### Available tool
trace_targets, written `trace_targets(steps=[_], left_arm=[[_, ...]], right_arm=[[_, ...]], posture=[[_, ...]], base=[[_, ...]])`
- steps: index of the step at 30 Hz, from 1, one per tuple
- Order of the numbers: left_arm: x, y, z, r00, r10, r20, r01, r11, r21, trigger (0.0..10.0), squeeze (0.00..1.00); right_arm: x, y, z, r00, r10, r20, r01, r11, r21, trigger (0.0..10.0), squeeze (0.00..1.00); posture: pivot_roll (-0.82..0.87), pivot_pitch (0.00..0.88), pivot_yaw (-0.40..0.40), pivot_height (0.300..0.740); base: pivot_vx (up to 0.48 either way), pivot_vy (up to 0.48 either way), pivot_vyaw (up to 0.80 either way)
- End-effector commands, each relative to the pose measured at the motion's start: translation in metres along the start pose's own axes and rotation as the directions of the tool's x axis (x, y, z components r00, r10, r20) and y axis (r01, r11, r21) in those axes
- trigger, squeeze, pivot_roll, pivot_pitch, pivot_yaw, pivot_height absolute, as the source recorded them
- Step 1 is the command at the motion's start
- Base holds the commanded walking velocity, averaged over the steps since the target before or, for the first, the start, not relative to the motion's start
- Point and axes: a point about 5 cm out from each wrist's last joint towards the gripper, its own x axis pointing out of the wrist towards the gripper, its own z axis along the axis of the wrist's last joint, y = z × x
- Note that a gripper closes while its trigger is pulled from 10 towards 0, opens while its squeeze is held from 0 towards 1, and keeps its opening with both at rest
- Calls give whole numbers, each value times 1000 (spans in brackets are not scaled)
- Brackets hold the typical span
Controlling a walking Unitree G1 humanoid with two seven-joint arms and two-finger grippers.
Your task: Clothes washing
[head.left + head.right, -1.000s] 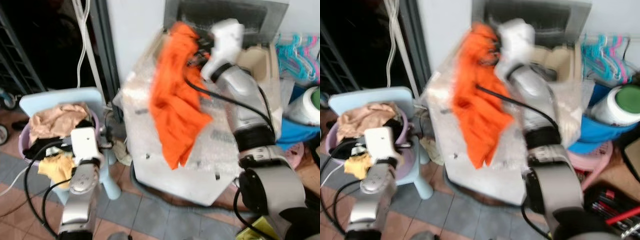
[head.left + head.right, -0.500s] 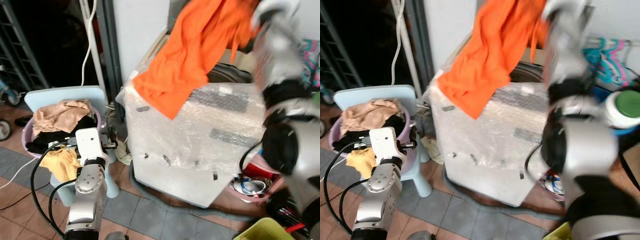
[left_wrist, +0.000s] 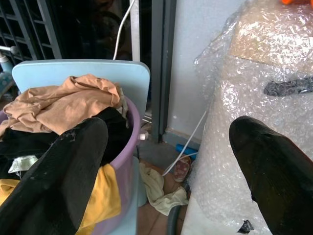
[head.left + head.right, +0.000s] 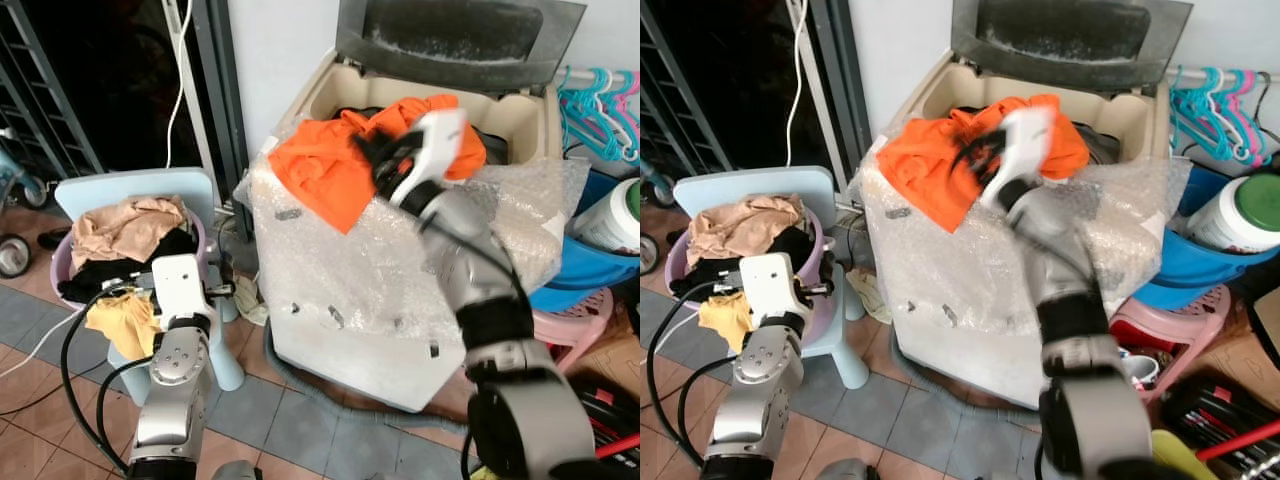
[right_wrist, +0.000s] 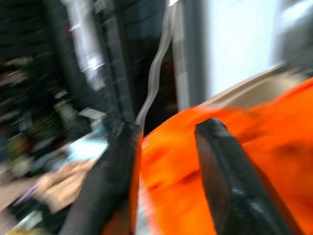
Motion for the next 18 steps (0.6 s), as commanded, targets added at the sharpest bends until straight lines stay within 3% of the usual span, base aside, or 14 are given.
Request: trace_targets(steps=[1, 5, 6, 8, 10, 11, 13, 14, 18], left_arm=[[1, -1, 3, 1000, -13, 6, 13, 1000, 19, 10000, 0], [0, 1, 3, 1000, -7, 9, 7, 1000, 25, 10000, 0], [-2, 2, 3, 1000, -3, 10, 3, 1000, 28, 10000, 0], [-3, 4, 3, 1000, 2, 8, -2, 1000, 29, 10000, 0], [-3, 5, 1, 1000, 11, -4, -11, 999, 30, 10000, 0], [-3, 5, 1, 1000, 11, -4, -10, 1000, 30, 10000, 0], [-2, 4, 0, 1000, 3, -9, -3, 999, 33, 10000, 0], [-2, 2, 0, 1000, -3, -13, 4, 999, 35, 10000, 0], [-1, 1, -1, 1000, -10, -24, 11, 999, 36, 10000, 0]], right_arm=[[4, 13, 6, 995, 98, 9, -98, 995, 13, 10000, 1000], [10, 33, -13, 975, 198, -102, -197, 980, 16, 10000, 1000], [17, 25, -25, 973, 95, -211, -107, 993, -48, 10000, 1000], [18, 14, -26, 971, 4, -238, -23, 997, -77, 10000, 1000], [13, -13, -23, 947, -189, -261, 163, 979, -120, 10000, 1000], [12, -18, -23, 940, -215, -264, 191, 975, -115, 10000, 1000], [2, -42, -19, 892, -368, -262, 356, 930, -93, 10000, 1000], [-5, -58, -15, 845, -472, -251, 464, 881, -94, 10000, 1000], [-20, -86, -5, 749, -621, -229, 620, 780, -88, 10000, 1000]], posture=[[-12, 0, 18, 740], [2, 0, 14, 740], [7, 0, 4, 740], [7, 0, 3, 740], [8, 0, 0, 740], [8, 0, 0, 740], [3, 0, 3, 740], [3, 0, 3, 740], [-4, 0, 8, 740]], base=[[0, 0, 0], [0, 0, 0], [0, 0, 0], [0, 0, 0], [0, 0, 0], [0, 0, 0], [0, 0, 0], [0, 0, 0], [0, 0, 0]])
